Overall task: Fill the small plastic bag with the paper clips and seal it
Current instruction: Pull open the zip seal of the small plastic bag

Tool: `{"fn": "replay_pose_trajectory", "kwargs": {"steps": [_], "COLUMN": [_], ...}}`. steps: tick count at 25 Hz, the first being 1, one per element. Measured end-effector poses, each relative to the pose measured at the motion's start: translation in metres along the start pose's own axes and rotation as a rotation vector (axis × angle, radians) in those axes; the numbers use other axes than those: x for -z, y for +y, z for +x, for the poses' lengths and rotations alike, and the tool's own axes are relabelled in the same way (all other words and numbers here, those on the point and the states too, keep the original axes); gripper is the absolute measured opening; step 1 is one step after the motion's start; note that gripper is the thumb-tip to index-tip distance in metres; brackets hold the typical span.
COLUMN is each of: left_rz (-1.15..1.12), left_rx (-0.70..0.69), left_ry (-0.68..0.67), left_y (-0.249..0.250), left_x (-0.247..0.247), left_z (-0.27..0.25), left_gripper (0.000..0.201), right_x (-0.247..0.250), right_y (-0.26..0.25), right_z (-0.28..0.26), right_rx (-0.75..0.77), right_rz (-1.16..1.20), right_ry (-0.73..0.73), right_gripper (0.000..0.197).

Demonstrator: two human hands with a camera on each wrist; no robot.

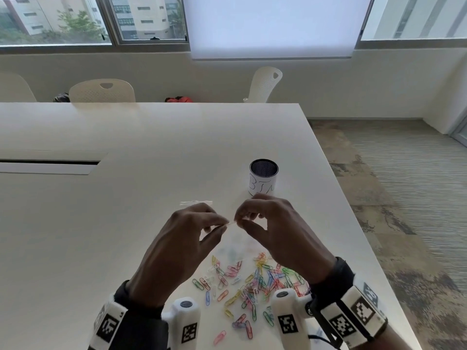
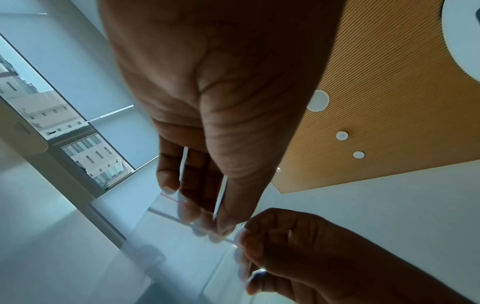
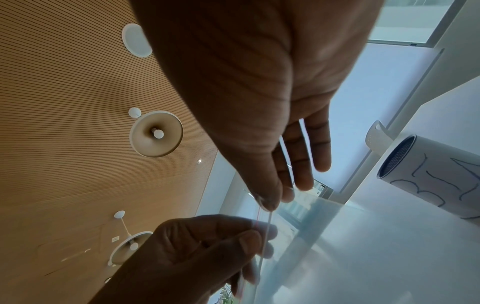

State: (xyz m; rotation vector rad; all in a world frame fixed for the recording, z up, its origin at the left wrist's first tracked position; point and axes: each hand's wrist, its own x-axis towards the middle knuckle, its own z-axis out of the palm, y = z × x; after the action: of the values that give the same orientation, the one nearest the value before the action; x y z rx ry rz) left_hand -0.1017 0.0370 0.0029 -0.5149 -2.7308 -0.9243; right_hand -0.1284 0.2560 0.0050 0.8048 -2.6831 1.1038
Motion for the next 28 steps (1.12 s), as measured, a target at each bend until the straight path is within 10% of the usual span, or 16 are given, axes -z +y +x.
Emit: {"fn": "replay_pose_trajectory", "kwargs": {"steps": [9, 28], "left_rz": [-0.314, -0.894], "left_rx": [0.370, 0.417], "left_ry": [0.150, 0.142], "left_y": [0.002, 0.001], "left_x": [-0.015, -0.032], "left_z": [0.001, 0.009], "left_gripper": [0.008, 0.021], "right_x": [-0.012, -0.025], "right_y": [-0.001, 0.006], "right_z": [0.003, -0.006], "right_rx": [-0.092, -0.197], "right_rz": [0.096, 0.520], "right_ry": [0.169, -0.073], "right_gripper": [0.011, 0.011]}}
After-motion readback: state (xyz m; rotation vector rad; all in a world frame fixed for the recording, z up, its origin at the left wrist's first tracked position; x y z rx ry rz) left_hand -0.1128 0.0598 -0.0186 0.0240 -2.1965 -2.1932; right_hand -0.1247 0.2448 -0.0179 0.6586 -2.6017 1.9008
